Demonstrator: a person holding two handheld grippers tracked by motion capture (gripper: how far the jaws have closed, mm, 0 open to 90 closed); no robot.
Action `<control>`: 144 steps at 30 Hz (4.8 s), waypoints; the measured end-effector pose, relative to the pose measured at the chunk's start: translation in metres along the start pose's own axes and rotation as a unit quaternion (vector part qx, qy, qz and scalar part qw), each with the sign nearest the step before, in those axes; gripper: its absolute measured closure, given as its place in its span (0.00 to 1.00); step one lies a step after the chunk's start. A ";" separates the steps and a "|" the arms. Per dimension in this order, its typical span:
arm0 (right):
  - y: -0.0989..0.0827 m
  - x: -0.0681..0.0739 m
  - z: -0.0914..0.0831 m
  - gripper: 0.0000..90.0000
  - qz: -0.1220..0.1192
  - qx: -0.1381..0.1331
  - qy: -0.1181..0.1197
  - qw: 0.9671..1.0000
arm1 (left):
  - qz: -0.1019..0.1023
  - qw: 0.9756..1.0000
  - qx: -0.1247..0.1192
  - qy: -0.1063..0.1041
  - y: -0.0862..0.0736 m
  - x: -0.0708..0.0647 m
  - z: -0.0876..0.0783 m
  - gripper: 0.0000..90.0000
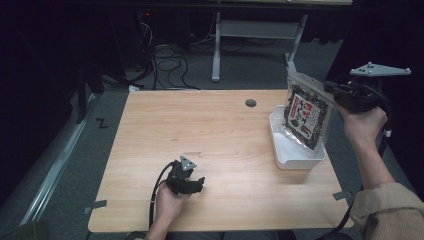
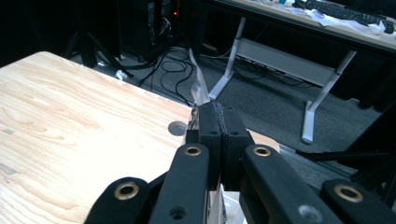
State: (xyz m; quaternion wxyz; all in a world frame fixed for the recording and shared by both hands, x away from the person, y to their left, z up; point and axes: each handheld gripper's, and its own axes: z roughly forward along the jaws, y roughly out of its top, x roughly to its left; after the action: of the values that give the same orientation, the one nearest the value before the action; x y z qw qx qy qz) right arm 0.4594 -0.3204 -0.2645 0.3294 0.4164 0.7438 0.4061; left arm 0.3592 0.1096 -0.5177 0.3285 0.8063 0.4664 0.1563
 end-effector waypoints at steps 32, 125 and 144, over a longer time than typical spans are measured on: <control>-0.054 -0.012 0.004 0.96 0.020 0.018 0.019 0.999 | 0.007 1.000 0.006 -0.001 0.000 -0.004 0.002 0.37; -0.125 0.045 -0.005 0.51 0.038 0.021 0.133 0.990 | 0.013 1.000 0.003 -0.006 -0.001 -0.008 -0.001 0.37; -0.135 0.066 -0.007 0.51 0.032 0.017 0.168 0.985 | 0.011 1.000 0.000 -0.006 -0.001 -0.008 -0.002 0.37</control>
State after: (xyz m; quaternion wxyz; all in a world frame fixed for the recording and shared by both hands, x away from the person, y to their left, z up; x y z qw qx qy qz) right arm 0.3773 -0.3081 -0.3895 0.1791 0.3710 0.7820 0.4677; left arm 0.3532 0.1039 -0.5166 0.3298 0.8125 0.4551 0.1549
